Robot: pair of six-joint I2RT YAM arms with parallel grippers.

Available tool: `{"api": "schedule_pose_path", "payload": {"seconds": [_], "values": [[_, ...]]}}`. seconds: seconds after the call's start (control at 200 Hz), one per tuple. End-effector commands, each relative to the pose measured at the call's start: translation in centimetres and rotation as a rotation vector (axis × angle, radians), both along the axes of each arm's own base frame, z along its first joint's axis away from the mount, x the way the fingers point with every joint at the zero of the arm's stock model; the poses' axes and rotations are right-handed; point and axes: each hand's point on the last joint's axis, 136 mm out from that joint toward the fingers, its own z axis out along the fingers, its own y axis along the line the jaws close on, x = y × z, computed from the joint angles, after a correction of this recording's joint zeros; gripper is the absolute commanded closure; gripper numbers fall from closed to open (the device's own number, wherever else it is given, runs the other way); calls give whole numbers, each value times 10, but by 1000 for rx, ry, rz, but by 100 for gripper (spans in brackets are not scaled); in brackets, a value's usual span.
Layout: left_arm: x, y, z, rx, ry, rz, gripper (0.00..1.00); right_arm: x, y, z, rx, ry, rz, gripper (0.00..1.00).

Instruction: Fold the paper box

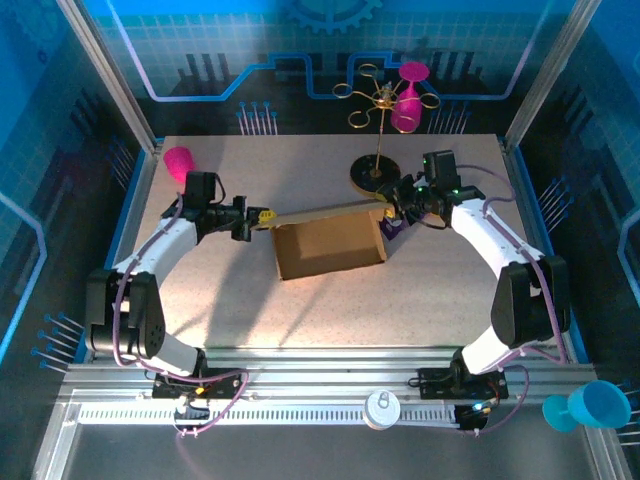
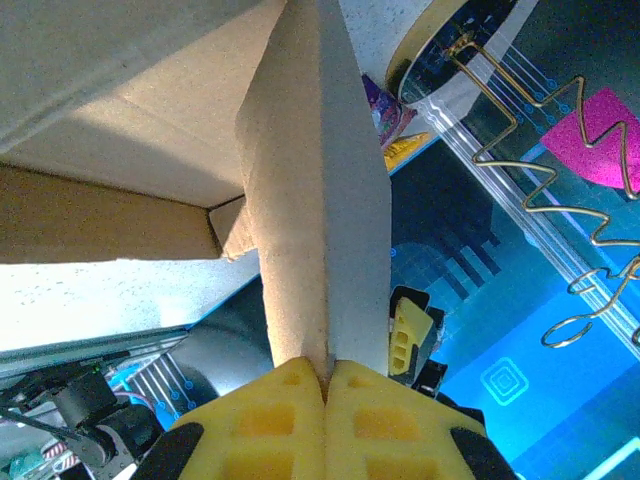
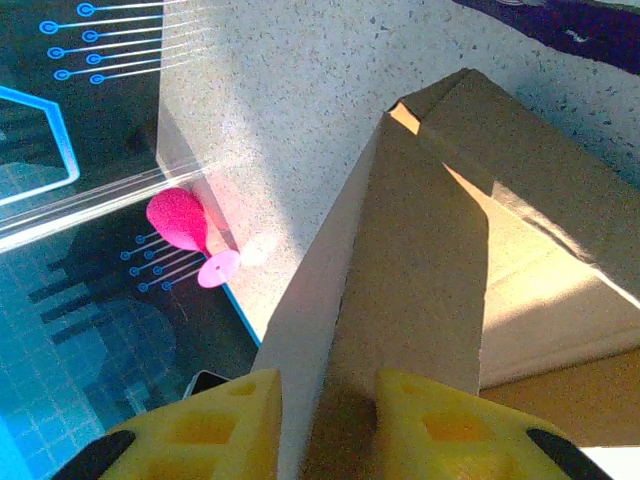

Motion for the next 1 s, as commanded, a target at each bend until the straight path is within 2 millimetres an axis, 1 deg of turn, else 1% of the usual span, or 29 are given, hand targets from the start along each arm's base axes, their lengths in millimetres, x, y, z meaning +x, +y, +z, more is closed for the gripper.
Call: {"api": "schedule_pose_path", "payload": {"seconds": [0.0, 0.06, 0.145, 0.185, 0.28, 0.39, 0.52, 0.57, 0.67, 0.72, 0.825, 0.996], "values": [[2, -2, 6, -13, -14, -27, 100, -12, 14, 3, 19, 1, 54, 72], [4, -2, 8, -16, -18, -24, 100, -8, 12, 10, 27, -11, 45, 71], [7, -2, 12, -16, -25, -23, 100, -1, 8, 21, 30, -25, 36, 71], [8, -2, 15, -15, -33, -25, 100, 1, 9, 27, 34, -32, 45, 72], [9, -2, 16, -13, -38, -28, 100, 3, 13, 33, 40, -31, 69, 74], [8, -2, 12, -16, -31, -27, 100, -1, 17, 26, 47, -6, 71, 77], [9, -2, 9, -17, -30, -25, 100, -3, 16, 19, 39, 1, 70, 76], [9, -2, 7, -13, -27, -29, 100, -4, 16, 13, 20, 8, 82, 76], [9, -2, 4, 8, -30, -48, 96, -9, 11, -1, -28, 23, 104, 77], [7, -1, 1, 24, -30, -64, 92, -11, 10, -7, -46, 25, 113, 77], [1, 0, -9, 68, -21, -106, 78, -15, 7, -19, -77, 33, 122, 77], [-13, 7, -30, 146, 6, -160, 69, -21, 3, -31, -125, 37, 150, 77]]}}
